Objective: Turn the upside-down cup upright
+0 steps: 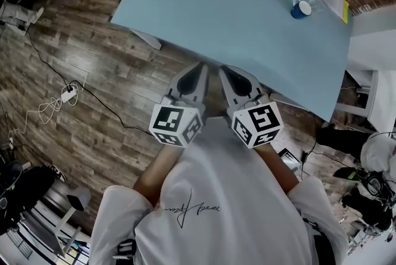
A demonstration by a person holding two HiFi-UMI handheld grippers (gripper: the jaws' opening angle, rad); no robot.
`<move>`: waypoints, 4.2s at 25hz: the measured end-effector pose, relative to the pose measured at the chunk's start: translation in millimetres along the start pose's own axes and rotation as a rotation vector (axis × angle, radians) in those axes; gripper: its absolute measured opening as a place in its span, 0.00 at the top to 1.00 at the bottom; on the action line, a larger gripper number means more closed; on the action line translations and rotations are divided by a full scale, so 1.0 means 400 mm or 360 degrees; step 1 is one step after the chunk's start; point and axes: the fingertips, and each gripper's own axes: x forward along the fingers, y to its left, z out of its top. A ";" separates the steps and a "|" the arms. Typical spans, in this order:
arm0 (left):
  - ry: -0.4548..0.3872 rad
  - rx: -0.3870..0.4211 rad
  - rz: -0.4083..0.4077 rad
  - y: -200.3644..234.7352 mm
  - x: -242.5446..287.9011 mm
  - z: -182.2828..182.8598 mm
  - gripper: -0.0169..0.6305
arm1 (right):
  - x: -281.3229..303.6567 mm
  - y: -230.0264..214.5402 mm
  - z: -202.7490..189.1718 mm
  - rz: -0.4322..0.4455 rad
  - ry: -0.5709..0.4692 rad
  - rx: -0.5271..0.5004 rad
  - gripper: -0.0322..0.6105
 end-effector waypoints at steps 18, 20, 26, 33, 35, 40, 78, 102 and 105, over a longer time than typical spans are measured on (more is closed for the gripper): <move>0.0019 0.0007 0.0019 0.112 0.030 0.043 0.96 | 0.098 -0.031 0.029 -0.0087 -0.0042 0.0039 0.92; 0.0024 0.0014 0.0019 0.121 0.049 0.053 0.96 | 0.110 -0.045 0.038 -0.0095 -0.0053 0.0050 0.92; 0.0048 0.0032 0.0019 0.160 0.118 0.086 0.96 | 0.170 -0.097 0.071 -0.0115 -0.0072 0.0078 0.92; 0.0093 0.0055 0.0036 0.211 0.216 0.126 0.96 | 0.258 -0.166 0.111 -0.0130 -0.0063 0.0125 0.92; 0.0111 0.0053 0.0048 0.229 0.242 0.135 0.96 | 0.285 -0.181 0.122 -0.0128 -0.0058 0.0140 0.92; 0.0157 0.0031 0.0063 0.270 0.302 0.147 0.96 | 0.339 -0.223 0.133 -0.0131 -0.0032 0.0177 0.92; 0.0484 0.0005 0.0050 0.425 0.713 0.096 0.96 | 0.546 -0.550 0.138 -0.0201 -0.0033 0.0425 0.91; 0.0573 -0.0078 0.0079 0.515 0.806 0.041 0.96 | 0.605 -0.578 0.081 -0.0233 0.0106 0.0551 0.92; 0.0596 -0.0079 0.0094 0.526 0.813 0.034 0.95 | 0.604 -0.581 0.074 -0.0240 0.0122 0.0571 0.92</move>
